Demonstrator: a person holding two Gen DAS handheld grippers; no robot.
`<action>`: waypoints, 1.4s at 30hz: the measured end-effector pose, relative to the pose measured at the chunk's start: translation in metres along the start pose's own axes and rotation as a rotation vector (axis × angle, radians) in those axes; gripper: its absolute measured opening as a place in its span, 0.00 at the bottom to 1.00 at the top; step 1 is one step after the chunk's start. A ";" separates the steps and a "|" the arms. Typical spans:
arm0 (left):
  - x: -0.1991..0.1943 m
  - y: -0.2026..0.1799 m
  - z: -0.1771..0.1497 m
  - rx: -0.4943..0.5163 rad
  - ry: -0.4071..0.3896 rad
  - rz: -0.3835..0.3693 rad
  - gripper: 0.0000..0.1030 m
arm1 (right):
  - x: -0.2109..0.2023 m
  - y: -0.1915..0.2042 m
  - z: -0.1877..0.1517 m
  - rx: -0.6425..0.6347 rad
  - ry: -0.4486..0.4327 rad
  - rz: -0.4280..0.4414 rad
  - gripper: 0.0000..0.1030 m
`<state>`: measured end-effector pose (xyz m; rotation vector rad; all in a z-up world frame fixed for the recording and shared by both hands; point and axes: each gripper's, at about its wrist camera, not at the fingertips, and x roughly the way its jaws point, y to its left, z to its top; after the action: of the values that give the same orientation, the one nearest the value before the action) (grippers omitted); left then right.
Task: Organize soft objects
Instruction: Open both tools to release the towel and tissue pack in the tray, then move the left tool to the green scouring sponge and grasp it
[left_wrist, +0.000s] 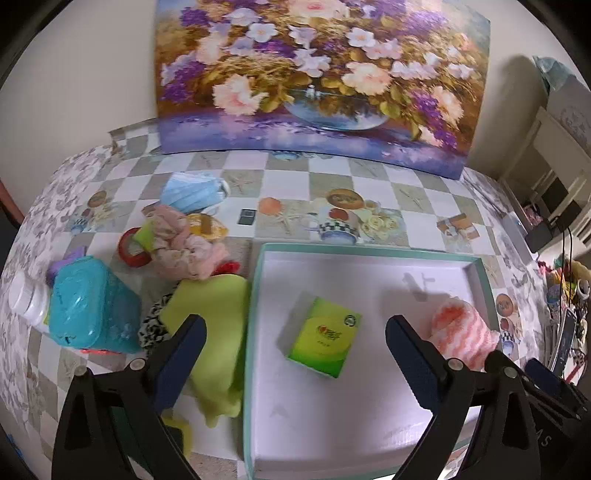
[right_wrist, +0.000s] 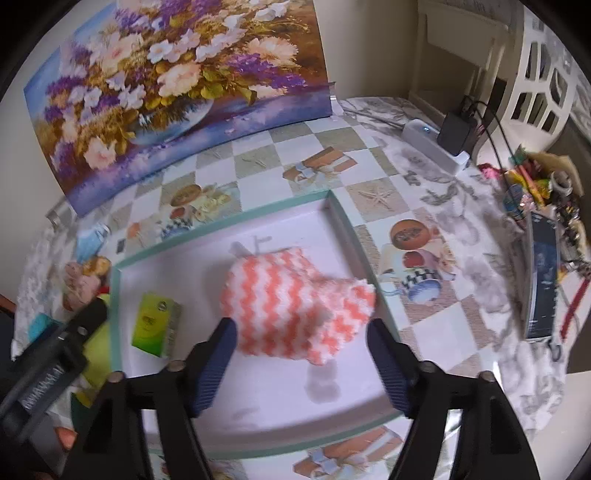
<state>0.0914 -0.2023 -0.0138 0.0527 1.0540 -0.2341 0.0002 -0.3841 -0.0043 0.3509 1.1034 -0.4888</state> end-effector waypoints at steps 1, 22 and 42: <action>0.000 0.002 -0.001 -0.006 -0.001 0.003 0.95 | 0.000 0.001 -0.001 -0.010 0.002 -0.015 0.87; -0.026 0.070 -0.020 -0.225 0.014 0.017 0.96 | -0.008 0.030 -0.011 -0.118 0.024 0.101 1.00; -0.042 0.159 -0.062 -0.411 0.062 0.175 0.96 | -0.035 0.124 -0.048 -0.383 0.023 0.257 1.00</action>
<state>0.0527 -0.0310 -0.0195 -0.2189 1.1352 0.1458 0.0180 -0.2487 0.0118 0.1578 1.1286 -0.0411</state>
